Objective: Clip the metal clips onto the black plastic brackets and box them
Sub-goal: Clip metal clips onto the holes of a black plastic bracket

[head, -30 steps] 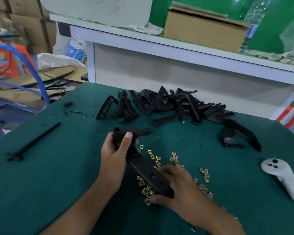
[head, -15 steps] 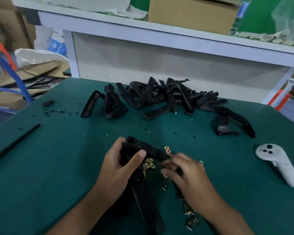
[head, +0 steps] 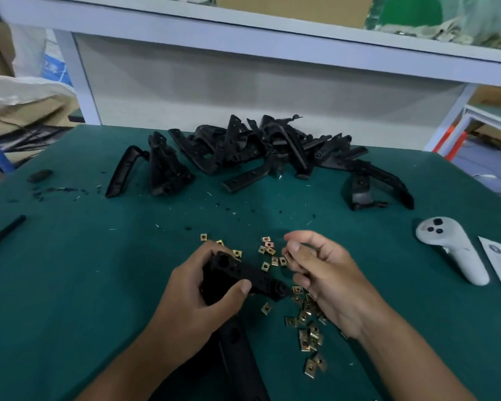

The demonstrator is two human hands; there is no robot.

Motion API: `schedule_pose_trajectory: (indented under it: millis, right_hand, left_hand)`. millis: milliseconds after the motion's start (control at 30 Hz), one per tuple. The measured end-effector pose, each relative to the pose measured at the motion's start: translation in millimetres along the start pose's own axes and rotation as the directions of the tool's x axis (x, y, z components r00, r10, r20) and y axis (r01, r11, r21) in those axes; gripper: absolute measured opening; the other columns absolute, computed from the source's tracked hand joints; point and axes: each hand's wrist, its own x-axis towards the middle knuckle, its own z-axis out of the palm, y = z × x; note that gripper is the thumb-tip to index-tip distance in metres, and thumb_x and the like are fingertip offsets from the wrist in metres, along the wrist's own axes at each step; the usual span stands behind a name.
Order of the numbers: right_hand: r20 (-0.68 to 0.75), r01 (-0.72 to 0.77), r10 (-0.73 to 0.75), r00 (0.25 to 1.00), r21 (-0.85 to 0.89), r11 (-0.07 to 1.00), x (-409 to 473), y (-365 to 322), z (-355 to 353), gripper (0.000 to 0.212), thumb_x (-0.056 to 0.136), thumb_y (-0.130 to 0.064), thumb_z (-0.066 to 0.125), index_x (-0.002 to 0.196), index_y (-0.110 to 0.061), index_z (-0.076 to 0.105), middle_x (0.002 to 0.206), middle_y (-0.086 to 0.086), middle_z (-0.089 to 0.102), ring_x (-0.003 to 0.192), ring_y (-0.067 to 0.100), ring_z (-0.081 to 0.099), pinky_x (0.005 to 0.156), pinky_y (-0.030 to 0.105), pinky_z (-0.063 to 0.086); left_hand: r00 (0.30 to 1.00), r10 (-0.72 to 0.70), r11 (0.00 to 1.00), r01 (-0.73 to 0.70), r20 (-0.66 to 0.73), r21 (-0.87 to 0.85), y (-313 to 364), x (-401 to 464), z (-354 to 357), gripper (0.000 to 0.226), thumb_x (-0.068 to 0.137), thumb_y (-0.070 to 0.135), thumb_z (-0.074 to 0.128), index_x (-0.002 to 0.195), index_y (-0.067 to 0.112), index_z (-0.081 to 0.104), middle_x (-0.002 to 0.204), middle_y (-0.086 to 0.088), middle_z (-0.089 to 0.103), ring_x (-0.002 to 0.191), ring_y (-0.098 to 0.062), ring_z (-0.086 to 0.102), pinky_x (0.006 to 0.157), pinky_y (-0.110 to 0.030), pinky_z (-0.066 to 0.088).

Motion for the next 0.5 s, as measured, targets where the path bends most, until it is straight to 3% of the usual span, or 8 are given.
schedule_pose_trajectory:
  millis: [67, 133, 233, 500]
  right_hand:
    - [0.028, -0.011, 0.009, 1.000, 0.047, 0.999, -0.1, 0.0, -0.5, 0.017, 0.075, -0.026, 0.077, 0.091, -0.019, 0.080, 0.077, -0.002, 0.069, 0.070, 0.006, 0.064, 0.053, 0.017, 0.046]
    - [0.069, -0.021, 0.017, 0.998, 0.053, 0.998, -1.0, -0.3, -0.5, 0.025, 0.072, -0.024, 0.080, 0.097, -0.021, 0.080, 0.089, 0.001, 0.076, 0.088, 0.012, 0.073, 0.063, 0.016, 0.052]
    - [0.097, -0.036, 0.033, 0.995, 0.026, 0.999, -0.9, 0.4, -0.1, 0.030, 0.078, -0.019, 0.077, 0.108, -0.023, 0.079, 0.108, 0.005, 0.077, 0.109, 0.017, 0.072, 0.074, 0.016, 0.054]
    - [0.134, -0.060, 0.048, 0.990, 0.084, 0.995, -0.2, 1.2, 1.8, 0.030, 0.087, -0.022, 0.068, 0.115, -0.021, 0.077, 0.099, -0.002, 0.075, 0.098, 0.010, 0.072, 0.073, 0.017, 0.053]
  left_hand:
    - [1.000, 0.007, 0.999, -0.009, 0.027, 0.050, 0.8, -0.7, 1.2, 0.023, 0.083, 0.046, 0.069, 0.091, 0.028, 0.058, 0.075, 0.007, 0.059, 0.067, -0.008, 0.058, 0.061, -0.021, 0.048]
    - [0.999, 0.014, 0.998, -0.016, 0.031, 0.068, 2.1, -0.4, 0.7, 0.024, 0.083, 0.046, 0.069, 0.091, 0.026, 0.059, 0.076, 0.005, 0.059, 0.068, -0.007, 0.057, 0.062, -0.018, 0.046]
    - [1.000, -0.001, 0.999, -0.001, 0.030, 0.050, 4.0, 0.3, 0.6, 0.027, 0.083, 0.046, 0.070, 0.093, 0.023, 0.059, 0.075, 0.003, 0.058, 0.068, -0.008, 0.056, 0.061, -0.020, 0.047]
    - [0.999, 0.006, 0.998, -0.007, 0.033, 0.055, 2.8, 0.3, 0.3, 0.026, 0.083, 0.046, 0.069, 0.092, 0.023, 0.059, 0.076, 0.001, 0.058, 0.068, -0.009, 0.055, 0.061, -0.023, 0.046]
